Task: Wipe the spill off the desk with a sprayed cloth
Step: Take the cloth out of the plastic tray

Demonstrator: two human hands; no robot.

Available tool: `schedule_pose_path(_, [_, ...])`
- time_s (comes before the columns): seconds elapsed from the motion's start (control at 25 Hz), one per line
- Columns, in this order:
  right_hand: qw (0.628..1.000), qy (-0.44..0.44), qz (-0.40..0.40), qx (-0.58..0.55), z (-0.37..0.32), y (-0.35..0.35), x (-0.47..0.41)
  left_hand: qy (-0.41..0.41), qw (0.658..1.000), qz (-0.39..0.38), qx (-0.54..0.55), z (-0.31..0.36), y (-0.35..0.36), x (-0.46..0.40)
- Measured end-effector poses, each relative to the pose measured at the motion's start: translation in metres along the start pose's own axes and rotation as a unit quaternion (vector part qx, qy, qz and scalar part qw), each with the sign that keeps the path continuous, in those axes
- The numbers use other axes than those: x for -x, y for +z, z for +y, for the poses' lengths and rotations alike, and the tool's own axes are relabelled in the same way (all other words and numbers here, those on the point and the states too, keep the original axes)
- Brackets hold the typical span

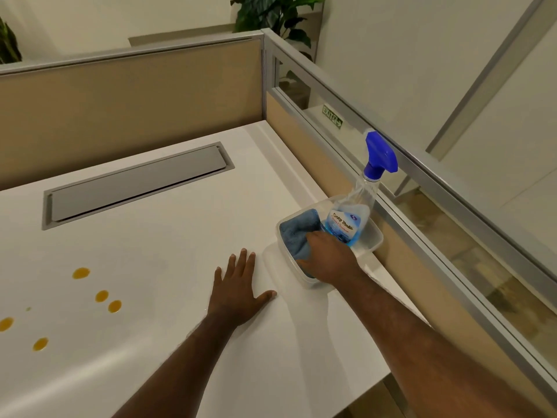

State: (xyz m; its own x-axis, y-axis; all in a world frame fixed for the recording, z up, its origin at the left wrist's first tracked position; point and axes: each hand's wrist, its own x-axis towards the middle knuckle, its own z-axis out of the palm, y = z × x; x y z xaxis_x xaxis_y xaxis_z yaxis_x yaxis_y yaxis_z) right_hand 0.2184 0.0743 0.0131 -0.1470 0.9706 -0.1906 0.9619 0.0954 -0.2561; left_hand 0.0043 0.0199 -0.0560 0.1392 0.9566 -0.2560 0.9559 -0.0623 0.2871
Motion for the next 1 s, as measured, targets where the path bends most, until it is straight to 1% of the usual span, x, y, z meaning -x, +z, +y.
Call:
schedule_pose_path(0.08, [0.998,0.005,-0.054,0.012,-0.004,0.001,-0.008,-0.003,1.0,-0.004,-0.007,-0.001,0.004,0.002])
schedule_pose_path(0.16, [0.991,0.014,-0.116,0.064,-0.007,0.002,-0.014,-0.004,1.0,-0.001,-0.009,-0.002,0.006,0.002])
schedule_pose_path(0.2, [0.99,0.027,-0.117,0.07,-0.008,0.002,-0.016,-0.003,1.0,0.001,-0.009,-0.002,0.006,0.002])
schedule_pose_path(0.32, [0.995,0.047,-0.046,0.072,-0.015,0.004,-0.016,0.0,1.0,0.008,-0.008,-0.002,0.007,0.003])
schedule_pose_path(0.4, [0.993,0.042,-0.027,0.104,-0.022,0.005,-0.017,0.0,1.0,0.011,-0.004,-0.002,0.007,0.003])
schedule_pose_path(0.48, [0.992,0.046,-0.018,0.114,-0.026,0.006,-0.019,0.0,1.0,0.012,0.005,-0.002,0.008,0.003])
schedule_pose_path(0.56, [0.995,0.059,-0.014,0.083,-0.026,0.007,-0.022,-0.001,1.0,0.012,0.009,-0.002,0.007,0.003])
schedule_pose_path(0.68, [0.992,0.12,0.0,0.035,-0.023,-0.003,-0.015,-0.001,1.0,0.007,0.008,-0.002,0.006,0.004])
schedule_pose_path(0.72, [0.992,0.124,0.016,0.01,-0.02,-0.007,-0.011,-0.001,1.0,0.006,0.007,-0.002,0.006,0.004])
schedule_pose_path(0.84, [0.989,0.084,0.098,-0.076,-0.007,-0.024,0.002,-0.003,1.0,-0.001,0.005,-0.001,0.004,0.004])
schedule_pose_path(0.92, [0.985,0.073,0.134,-0.08,-0.004,-0.043,0.012,-0.007,1.0,-0.018,0.007,0.0,0.0,0.004])
schedule_pose_path(1.0, [0.983,0.053,0.163,-0.06,-0.008,-0.062,0.019,-0.002,1.0,-0.014,0.022,0.0,-0.007,0.004])
